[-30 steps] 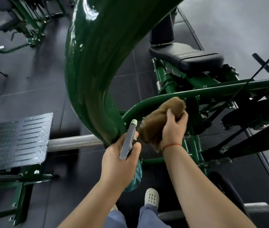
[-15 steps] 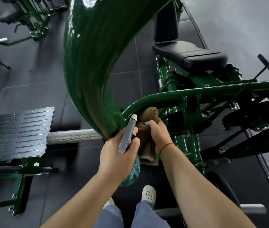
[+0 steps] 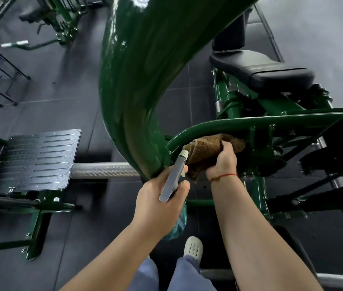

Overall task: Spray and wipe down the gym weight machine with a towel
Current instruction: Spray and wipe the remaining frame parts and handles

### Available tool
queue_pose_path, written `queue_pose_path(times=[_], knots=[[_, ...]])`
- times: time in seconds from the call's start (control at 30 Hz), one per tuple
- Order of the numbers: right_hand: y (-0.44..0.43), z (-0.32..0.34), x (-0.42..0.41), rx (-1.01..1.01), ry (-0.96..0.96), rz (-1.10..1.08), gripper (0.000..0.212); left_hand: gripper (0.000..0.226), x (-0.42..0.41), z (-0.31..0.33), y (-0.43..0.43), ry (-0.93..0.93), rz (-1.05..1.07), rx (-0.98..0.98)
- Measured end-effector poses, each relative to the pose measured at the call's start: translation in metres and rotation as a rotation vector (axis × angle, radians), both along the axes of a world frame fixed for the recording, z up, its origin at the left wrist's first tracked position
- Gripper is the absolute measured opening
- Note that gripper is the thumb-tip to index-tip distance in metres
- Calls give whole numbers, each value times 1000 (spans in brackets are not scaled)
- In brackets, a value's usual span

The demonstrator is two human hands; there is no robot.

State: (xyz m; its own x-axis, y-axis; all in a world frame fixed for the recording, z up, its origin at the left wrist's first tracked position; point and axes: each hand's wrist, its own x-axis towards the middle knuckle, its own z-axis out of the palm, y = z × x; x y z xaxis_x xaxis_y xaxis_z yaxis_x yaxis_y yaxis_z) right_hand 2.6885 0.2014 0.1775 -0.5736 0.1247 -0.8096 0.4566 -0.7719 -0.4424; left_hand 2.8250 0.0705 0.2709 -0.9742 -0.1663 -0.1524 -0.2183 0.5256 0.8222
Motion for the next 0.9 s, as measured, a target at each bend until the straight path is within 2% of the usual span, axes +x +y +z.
queue_pose_path(times=[0.1,0.2,0.33,0.43,0.53,0.57,0.63,0.7,0.77,0.83,0.9], knots=[[-3,0,9,-119,-51,130,37,25,1,-2,1,-2,9,4],[-10,-3,18,-90,-94,288,41,5,1,-4,2,8,27,43],[-9,-4,26,9,-104,586,36,26,0,-4,1,19,37,49],[5,3,38,39,-56,761,29,25,1,0,4,6,37,41],[25,19,50,-27,37,678,27,15,1,1,8,14,60,60],[32,25,53,-71,83,603,26,13,1,2,8,20,63,68],[45,39,57,-33,155,426,27,12,1,3,9,21,70,91],[59,47,59,209,216,206,25,15,1,4,10,5,77,129],[75,50,60,598,261,93,23,18,1,3,9,2,91,165],[86,41,60,1042,283,213,31,21,1,3,10,-2,87,178],[87,24,60,1357,304,411,46,23,0,2,9,-5,71,195]])
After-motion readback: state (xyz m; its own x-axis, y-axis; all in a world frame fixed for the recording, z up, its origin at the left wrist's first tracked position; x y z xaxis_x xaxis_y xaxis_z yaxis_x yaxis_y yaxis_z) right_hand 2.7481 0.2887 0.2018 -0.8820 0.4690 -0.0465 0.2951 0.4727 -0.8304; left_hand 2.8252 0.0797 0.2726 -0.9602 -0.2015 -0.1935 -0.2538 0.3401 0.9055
